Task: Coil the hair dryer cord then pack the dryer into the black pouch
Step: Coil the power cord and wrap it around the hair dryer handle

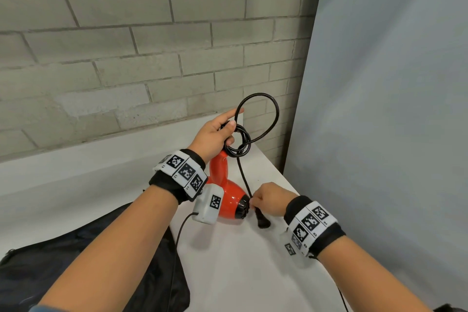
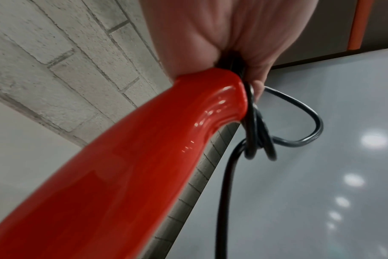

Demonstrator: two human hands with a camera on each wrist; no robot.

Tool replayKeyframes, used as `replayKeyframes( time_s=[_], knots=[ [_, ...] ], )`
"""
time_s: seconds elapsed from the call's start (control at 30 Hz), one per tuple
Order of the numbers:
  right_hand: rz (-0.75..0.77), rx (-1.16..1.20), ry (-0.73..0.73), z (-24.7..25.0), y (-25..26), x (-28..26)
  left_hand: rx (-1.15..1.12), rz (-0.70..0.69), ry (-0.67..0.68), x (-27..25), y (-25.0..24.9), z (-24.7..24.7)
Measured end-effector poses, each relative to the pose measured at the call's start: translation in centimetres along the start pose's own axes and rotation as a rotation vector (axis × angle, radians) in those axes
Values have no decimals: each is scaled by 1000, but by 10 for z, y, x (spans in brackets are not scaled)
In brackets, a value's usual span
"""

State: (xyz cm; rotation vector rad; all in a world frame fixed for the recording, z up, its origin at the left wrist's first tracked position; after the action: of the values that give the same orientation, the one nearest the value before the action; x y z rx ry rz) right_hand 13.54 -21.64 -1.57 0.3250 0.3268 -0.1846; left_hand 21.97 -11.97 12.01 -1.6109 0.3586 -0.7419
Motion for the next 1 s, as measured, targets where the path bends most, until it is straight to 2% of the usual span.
replayKeyframes(
  time_s=[0.07,0.1,0.2,0.33,0.4,0.47,0.6,0.67,0.73,0.87,0.93,1.0],
  knots=[
    [-35,-87,-67,16,1,0,-4,4,1,0,-1,0],
    [-30,-57,-134,28,4,0,-7,8,2,-1,-1,0],
    [67,246,-353,63,20,-2,-14,17,24,-2,1,-2],
    [227,530,-469,79,41,1,-31,21,16,-2,2,2],
    [210,547,-493,75,40,2,-38,19,2,-2,2,6],
    [110,469,-474,65,29,7,-38,15,-27,-2,2,11],
    [-159,236,-265,26,-5,19,-71,4,-130,1,5,29],
    [-203,134,-218,19,-13,19,-58,-19,-122,2,5,31],
    [-151,109,-249,25,-8,17,-51,-31,-100,2,5,29],
    [151,357,-387,58,31,8,-39,-35,-49,1,3,19],
    [179,446,-432,69,39,8,-28,-32,-18,1,3,14],
    [133,486,-470,69,33,11,-27,-38,-7,2,3,13]
  ],
)
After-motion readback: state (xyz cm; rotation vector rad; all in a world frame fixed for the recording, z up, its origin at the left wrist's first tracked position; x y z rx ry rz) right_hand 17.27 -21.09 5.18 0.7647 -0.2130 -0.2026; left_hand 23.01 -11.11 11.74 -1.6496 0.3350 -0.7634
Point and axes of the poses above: each hand's wrist, its own x-axis towards the middle knuckle, its own z-axis out of the back of the hand, y = z × x, the point moved 7 cm from there along x, towards the middle knuckle, and after that the axes turned 11 degrees about -x, right-handed, at the moved point
